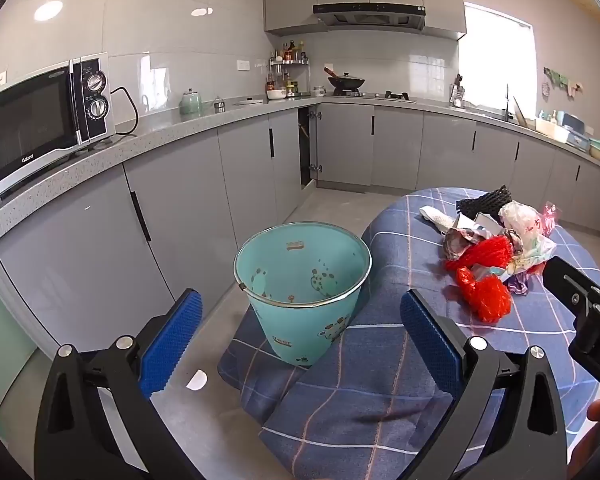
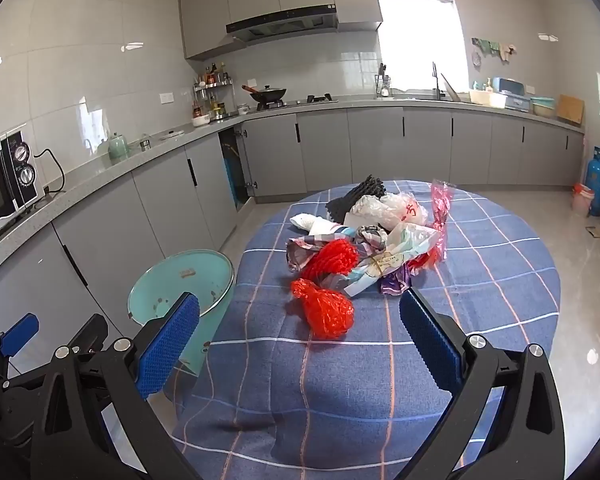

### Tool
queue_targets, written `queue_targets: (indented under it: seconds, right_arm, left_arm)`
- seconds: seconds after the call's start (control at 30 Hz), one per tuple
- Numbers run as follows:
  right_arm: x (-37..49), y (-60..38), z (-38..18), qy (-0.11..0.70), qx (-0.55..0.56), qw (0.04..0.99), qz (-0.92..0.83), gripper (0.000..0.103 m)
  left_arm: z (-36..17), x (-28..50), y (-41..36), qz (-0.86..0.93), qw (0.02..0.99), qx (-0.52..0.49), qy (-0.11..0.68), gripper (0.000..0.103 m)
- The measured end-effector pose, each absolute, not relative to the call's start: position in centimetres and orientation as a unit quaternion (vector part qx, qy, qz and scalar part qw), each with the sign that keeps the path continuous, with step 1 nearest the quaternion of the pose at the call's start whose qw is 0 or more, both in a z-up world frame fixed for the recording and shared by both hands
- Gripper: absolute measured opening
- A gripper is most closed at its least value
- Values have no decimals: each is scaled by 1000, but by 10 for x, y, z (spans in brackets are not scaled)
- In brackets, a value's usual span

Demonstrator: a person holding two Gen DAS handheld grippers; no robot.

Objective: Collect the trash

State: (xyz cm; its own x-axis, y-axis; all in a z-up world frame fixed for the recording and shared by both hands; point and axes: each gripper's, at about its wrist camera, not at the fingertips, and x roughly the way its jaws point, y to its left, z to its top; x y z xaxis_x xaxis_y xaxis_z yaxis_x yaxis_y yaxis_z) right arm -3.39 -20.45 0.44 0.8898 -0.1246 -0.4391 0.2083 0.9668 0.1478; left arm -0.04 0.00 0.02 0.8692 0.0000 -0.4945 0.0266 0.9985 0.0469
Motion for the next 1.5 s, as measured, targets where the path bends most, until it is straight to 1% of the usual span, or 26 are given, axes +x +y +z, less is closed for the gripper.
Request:
queue_targets:
  seconds: [0.47,1.5]
  right_arm:
    - [-32,-203,5,217,96,968,-85,99]
    - [-33,-205,3,219,98,967,-87,99]
  left_arm:
    - [0,1,4,-6,964,18,266,97]
    - [2,-3,2,-14,965,16,261,97]
